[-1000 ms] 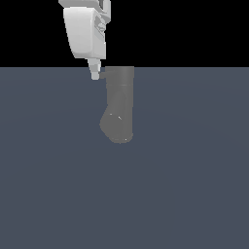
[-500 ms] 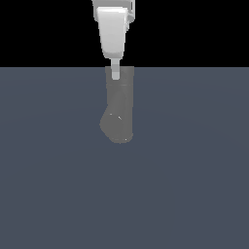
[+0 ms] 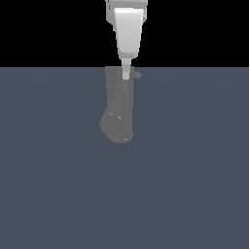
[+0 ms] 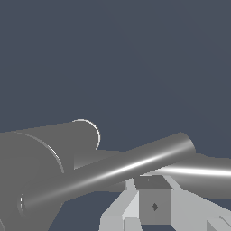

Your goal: Turn on the faucet by rotating a designated handle.

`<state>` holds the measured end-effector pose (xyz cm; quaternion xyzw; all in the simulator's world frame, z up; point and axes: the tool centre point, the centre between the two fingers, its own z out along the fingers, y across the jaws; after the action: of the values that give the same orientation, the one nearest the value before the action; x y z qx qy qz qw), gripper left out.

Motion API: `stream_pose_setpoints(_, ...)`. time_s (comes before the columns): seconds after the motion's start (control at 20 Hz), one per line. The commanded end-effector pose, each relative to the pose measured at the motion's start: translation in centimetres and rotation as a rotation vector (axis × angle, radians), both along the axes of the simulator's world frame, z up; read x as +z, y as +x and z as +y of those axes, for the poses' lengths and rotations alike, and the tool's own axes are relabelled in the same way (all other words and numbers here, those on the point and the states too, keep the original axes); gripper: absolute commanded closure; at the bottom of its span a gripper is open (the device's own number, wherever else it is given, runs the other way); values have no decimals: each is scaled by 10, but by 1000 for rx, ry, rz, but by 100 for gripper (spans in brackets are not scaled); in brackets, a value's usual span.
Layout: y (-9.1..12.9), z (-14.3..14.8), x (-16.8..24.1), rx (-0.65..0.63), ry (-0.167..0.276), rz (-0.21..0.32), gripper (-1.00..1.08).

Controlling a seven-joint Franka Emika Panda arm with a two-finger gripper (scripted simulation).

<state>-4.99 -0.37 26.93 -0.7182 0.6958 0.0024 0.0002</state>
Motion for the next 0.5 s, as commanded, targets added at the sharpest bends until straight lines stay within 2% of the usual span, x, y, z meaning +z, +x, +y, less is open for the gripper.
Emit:
stream_pose_setpoints(0.0,6,-14,0,-17,-1,-3,108)
stream_pose_setpoints(0.45,23,-36,0,-29,-2,-3,108)
